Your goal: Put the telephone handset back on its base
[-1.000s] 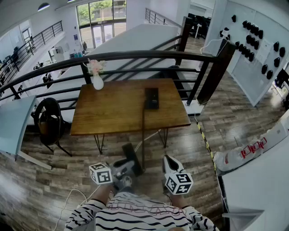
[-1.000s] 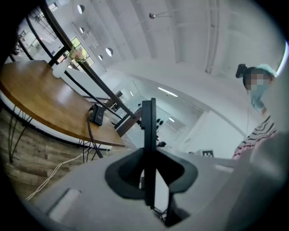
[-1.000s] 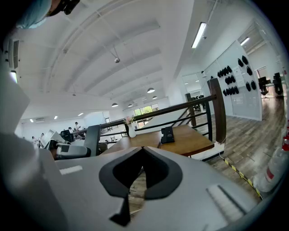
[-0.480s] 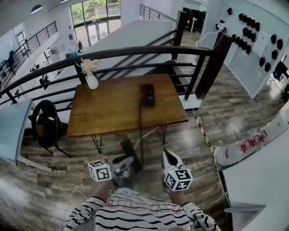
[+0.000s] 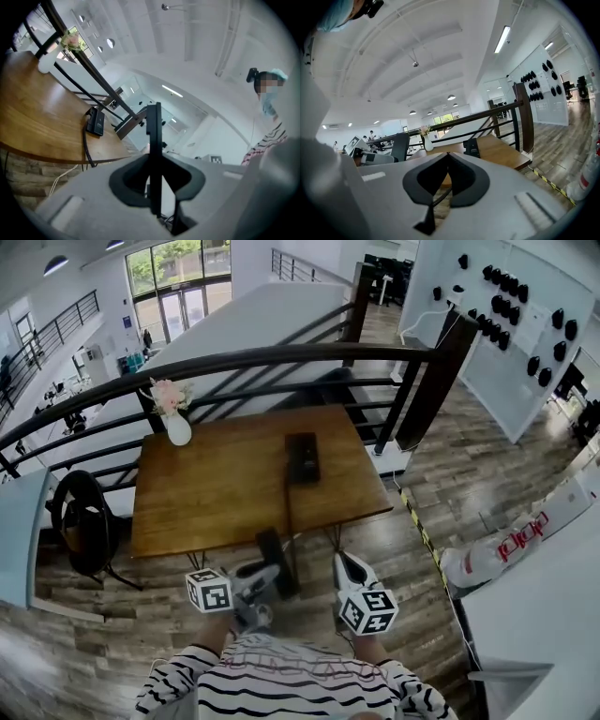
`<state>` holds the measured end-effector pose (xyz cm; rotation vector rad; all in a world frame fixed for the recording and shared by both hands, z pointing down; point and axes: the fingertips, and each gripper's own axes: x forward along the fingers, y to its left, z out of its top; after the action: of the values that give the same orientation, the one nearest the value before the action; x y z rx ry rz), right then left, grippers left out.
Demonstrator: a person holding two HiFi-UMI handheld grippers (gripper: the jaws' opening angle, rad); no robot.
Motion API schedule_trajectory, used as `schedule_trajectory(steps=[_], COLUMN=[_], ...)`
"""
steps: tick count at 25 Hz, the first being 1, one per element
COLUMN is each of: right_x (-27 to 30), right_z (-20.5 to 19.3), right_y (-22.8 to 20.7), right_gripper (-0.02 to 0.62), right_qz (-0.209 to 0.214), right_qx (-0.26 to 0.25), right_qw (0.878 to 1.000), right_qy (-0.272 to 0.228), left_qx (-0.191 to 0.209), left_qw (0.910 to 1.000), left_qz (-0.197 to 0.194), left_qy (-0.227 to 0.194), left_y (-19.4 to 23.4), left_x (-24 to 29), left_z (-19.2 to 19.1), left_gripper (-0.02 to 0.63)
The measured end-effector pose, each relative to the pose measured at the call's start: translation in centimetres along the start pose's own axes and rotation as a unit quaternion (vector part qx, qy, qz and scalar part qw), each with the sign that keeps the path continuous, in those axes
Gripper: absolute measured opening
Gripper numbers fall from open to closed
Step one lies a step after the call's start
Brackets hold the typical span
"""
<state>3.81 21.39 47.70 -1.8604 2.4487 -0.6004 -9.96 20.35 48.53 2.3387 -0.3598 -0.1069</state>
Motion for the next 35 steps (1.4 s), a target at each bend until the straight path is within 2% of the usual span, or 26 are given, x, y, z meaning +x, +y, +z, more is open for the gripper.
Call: schedule_trajectory(steps=[12,21,28,35], right_x=[13.5,17.6,20.7,25.1], right_z=[2.7,2.9,3.0,4.8], right_y=[2.3,1.2,-1.3,-6.5], right_gripper=[0.002,0.002,0.002,0.002], right_qz=[-0.056,-0.091,-0.086,-0.056], right_qx=[0.022,0.044,0.048,0.038], right_qw=[0.998,0.995,0.995,0.997], right_qy=[-0.002,0.001,0.008,0.022], left_qx=[-0.018,-0.026,-0.039,-0.041], left_qw=[0.9975,0.9942,0.9934,0.9957], left_qz=[-0.051,-0.079,-0.076,-0.06], left_qy=[0.045,0.067,0.078,0.058], left_y=[10.3,14.3,17.3,20.3], left_x=[-1.0,0.5,3.3,8.9], left_z=[10.4,13.8,14.3,16.5], left_gripper=[0.075,0.075,0.075,0.075])
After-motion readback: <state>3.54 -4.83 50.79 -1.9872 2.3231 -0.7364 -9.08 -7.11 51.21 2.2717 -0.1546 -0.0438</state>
